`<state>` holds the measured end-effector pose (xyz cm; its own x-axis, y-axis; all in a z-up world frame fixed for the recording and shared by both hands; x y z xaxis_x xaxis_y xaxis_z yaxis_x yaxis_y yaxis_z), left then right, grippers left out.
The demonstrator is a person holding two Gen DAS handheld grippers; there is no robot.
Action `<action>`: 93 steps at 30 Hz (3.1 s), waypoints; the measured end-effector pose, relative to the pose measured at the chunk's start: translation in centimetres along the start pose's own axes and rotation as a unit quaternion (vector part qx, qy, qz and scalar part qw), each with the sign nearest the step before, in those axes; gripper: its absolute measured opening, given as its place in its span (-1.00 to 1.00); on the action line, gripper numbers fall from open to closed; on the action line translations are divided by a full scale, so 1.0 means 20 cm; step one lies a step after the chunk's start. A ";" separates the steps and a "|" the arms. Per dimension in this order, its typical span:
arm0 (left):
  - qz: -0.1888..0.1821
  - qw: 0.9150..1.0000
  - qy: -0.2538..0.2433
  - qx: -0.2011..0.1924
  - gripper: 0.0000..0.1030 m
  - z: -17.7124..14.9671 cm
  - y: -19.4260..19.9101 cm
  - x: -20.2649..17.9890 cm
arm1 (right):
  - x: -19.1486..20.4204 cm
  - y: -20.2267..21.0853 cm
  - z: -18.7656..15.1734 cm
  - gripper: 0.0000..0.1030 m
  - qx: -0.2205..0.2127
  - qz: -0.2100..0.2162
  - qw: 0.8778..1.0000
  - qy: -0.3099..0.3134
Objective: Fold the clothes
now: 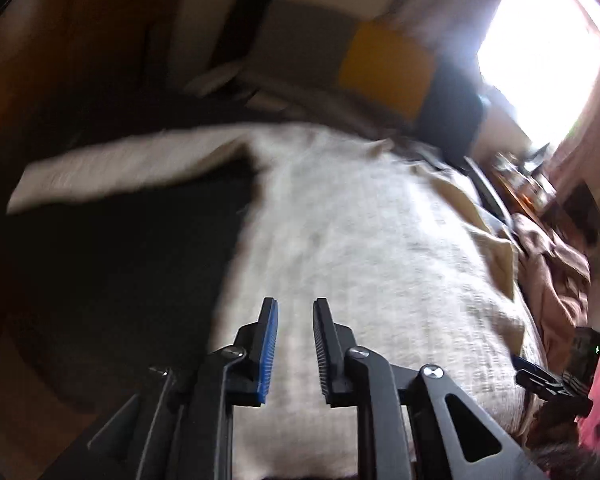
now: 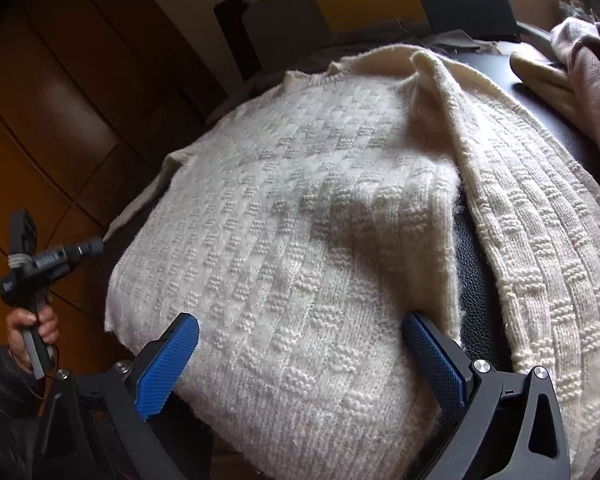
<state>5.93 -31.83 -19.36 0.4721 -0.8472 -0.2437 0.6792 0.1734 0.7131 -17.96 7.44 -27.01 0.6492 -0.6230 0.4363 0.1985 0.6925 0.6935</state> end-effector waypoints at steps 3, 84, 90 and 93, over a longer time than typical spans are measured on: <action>0.011 0.996 -0.091 0.025 -0.66 -0.04 -0.11 -0.21 | 0.02 0.02 0.01 1.00 0.013 -0.004 1.000 -0.008; -0.381 0.920 -0.088 -0.037 -0.75 1.06 0.07 -1.12 | -0.12 0.21 0.57 1.00 -0.093 0.123 0.979 -0.134; -0.380 0.918 -0.084 -0.075 -0.75 1.39 0.15 -0.97 | 0.12 -0.14 0.79 1.00 -0.111 0.018 0.993 0.017; -0.372 0.922 -0.074 -0.075 -0.75 1.41 0.09 -0.92 | 0.07 -0.32 0.89 1.00 -0.100 -0.015 0.995 0.005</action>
<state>-17.34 -30.16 4.92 -0.2304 -0.8172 -0.5283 0.8592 -0.4257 0.2837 -31.40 -4.23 -20.63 0.6480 -0.6413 0.4109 0.3588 0.7329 0.5781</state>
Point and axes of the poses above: each gripper's, at about its wrist camera, not at the fingertips, and y roughly against the way its jaws point, x to its left, z to its top, the point moved 8 cm from there along -y, roughly the way its jaws point, and after that the axes turned 1 degree about -x, right-handed, at the moved point
